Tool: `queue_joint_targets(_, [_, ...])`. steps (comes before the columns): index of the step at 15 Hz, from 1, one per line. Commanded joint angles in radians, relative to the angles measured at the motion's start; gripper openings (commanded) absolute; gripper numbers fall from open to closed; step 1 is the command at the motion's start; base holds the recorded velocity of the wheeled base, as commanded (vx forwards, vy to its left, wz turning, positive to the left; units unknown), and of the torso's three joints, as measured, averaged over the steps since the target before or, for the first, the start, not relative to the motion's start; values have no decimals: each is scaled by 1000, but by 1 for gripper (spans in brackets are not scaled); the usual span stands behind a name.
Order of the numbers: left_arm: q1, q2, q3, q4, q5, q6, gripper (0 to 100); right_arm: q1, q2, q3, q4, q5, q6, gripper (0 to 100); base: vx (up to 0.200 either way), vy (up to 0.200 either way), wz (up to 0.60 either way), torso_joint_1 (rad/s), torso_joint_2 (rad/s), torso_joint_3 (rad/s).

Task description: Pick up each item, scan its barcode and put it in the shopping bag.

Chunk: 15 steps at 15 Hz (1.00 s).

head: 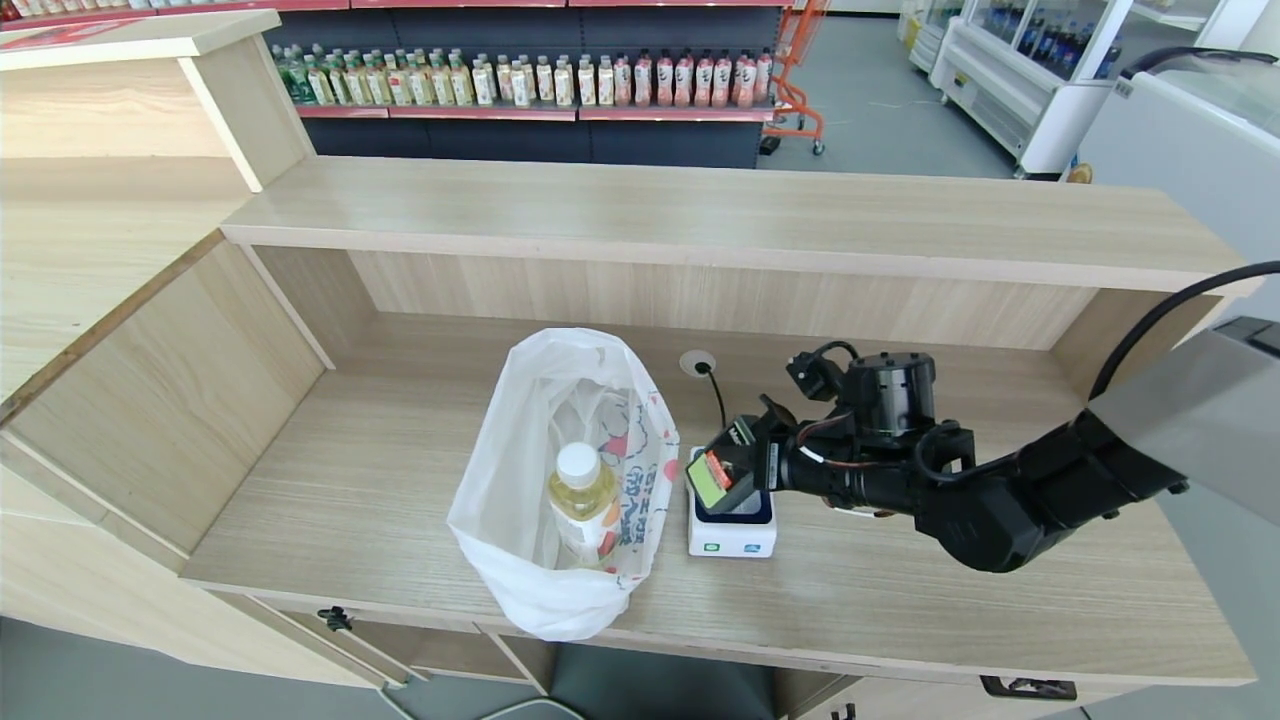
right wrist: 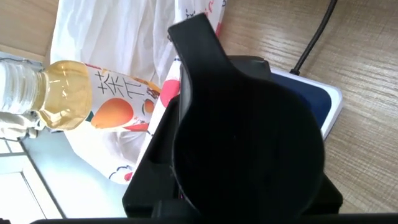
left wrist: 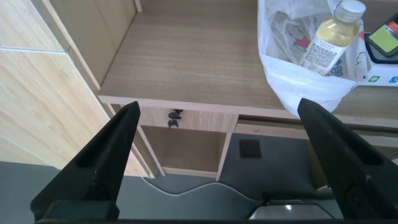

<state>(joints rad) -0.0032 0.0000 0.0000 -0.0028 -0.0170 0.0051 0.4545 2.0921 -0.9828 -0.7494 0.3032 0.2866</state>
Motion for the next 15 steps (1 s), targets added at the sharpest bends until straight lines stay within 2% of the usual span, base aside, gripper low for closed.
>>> queue_joint_targets(1, [0, 2, 0, 0, 0, -1, 100, 12, -99, 42, -4, 5, 6, 0, 0, 0, 0, 0, 0, 0])
queue_joint_targets(4, [0, 2, 0, 0, 0, -4, 100, 59, -296, 44, 33, 5, -23, 0, 0, 0, 0, 0, 0, 0])
queue_joint_targets(6, [0, 2, 0, 0, 0, -2, 100, 81, -389, 41, 122, 1, -136, 0, 0, 0, 0, 0, 0, 0])
queue_joint_targets(8, [0, 2, 0, 0, 0, -1, 100, 79, -409, 50, 140, -3, -251, 0, 0, 0, 0, 0, 0, 0])
queue_joint_targets(10, [0, 2, 0, 0, -1, -1, 100, 69, -394, 42, 140, -15, -316, 0, 0, 200, 0, 2, 2, -2])
queue_joint_targets(13, [0, 2, 0, 0, -1, 1, 100, 53, -333, -8, 140, -53, -319, 0, 0, 200, 0, 7, 1, 2])
queue_joint_targets(15, [0, 2, 0, 0, -1, 1, 100, 41, -257, -71, 142, -52, -323, 0, 200, 200, 0, 7, 7, 5])
